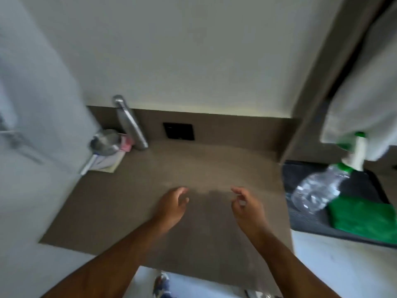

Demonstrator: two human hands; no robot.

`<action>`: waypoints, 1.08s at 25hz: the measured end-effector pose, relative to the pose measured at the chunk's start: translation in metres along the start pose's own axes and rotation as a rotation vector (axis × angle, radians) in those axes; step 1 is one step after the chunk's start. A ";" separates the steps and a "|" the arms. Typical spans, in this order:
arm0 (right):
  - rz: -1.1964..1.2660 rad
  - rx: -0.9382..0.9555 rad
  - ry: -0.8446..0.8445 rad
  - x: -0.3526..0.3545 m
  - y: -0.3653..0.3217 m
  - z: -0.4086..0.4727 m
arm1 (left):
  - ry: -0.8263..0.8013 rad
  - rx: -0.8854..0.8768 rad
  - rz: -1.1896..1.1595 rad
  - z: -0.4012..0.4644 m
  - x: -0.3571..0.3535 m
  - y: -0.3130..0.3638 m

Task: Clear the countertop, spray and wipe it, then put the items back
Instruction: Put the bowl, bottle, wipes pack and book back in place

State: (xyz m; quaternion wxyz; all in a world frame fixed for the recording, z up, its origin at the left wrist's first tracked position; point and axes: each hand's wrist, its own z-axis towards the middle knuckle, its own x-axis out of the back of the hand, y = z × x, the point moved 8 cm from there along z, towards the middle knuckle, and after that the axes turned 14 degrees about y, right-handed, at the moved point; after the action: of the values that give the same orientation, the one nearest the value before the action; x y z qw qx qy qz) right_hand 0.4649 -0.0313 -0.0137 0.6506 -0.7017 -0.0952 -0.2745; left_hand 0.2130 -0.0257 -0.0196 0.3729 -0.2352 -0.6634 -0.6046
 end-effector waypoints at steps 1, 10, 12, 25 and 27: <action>-0.001 0.056 -0.050 -0.035 -0.031 0.003 | 0.048 -0.006 0.056 0.016 0.037 -0.025; -0.001 0.324 -0.068 -0.270 -0.298 0.088 | 0.344 0.049 0.284 0.168 0.235 -0.191; -0.030 0.329 -0.039 -0.297 -0.328 0.109 | 0.327 -0.007 0.302 0.191 0.232 -0.203; 0.027 0.298 0.021 -0.297 -0.333 0.130 | 0.206 -0.206 0.596 0.228 0.202 -0.214; 0.111 0.246 0.098 -0.262 -0.308 0.117 | 0.278 -0.244 0.579 0.215 0.201 -0.195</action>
State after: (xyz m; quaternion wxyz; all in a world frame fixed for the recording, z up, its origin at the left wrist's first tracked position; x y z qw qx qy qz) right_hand 0.1269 0.1815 0.1177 0.7497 -0.6066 -0.0572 -0.2582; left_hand -0.1040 0.1253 0.0171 0.5850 -0.3720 -0.4345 -0.5749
